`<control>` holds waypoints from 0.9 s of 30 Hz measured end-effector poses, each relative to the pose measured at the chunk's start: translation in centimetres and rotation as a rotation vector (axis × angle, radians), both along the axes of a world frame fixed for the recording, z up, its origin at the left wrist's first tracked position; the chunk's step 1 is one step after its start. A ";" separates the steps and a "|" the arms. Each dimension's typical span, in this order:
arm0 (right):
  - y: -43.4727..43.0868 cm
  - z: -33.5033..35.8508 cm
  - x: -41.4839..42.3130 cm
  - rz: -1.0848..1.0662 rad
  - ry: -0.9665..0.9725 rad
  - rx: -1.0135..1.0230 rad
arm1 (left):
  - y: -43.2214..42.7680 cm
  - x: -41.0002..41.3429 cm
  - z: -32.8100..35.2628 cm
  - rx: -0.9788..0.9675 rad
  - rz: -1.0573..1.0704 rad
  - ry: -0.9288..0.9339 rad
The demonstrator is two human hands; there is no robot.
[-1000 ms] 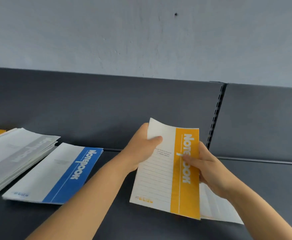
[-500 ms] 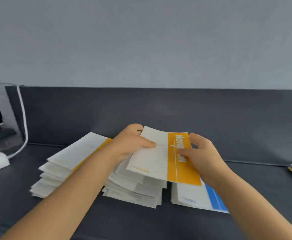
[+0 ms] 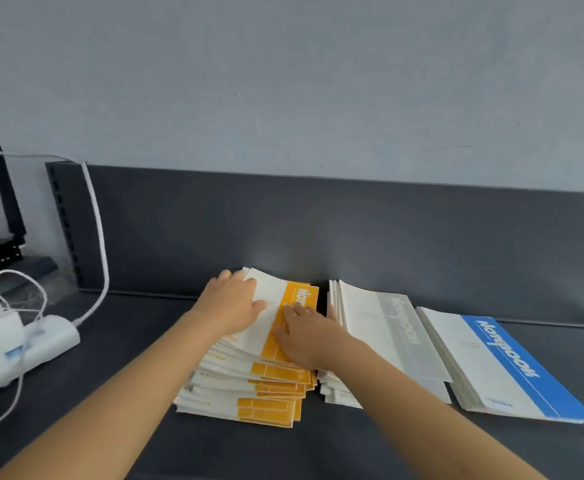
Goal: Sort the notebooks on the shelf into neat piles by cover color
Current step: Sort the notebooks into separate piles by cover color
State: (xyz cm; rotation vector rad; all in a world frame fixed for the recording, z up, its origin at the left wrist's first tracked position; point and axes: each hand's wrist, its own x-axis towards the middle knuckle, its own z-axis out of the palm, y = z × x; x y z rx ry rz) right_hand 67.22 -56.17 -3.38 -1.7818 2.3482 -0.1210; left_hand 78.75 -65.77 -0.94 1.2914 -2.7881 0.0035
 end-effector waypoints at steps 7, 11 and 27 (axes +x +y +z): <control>3.1 2.1 -4.0 -0.072 0.163 -0.188 | 1.0 -0.7 0.9 -0.175 -0.023 -0.087; 7.8 3.5 -9.0 -0.190 0.206 -0.178 | 4.7 -5.3 3.0 -0.234 -0.138 -0.018; 32.8 -0.2 -42.5 -0.520 0.159 -0.007 | 31.0 -39.6 -1.9 -0.021 -0.427 0.168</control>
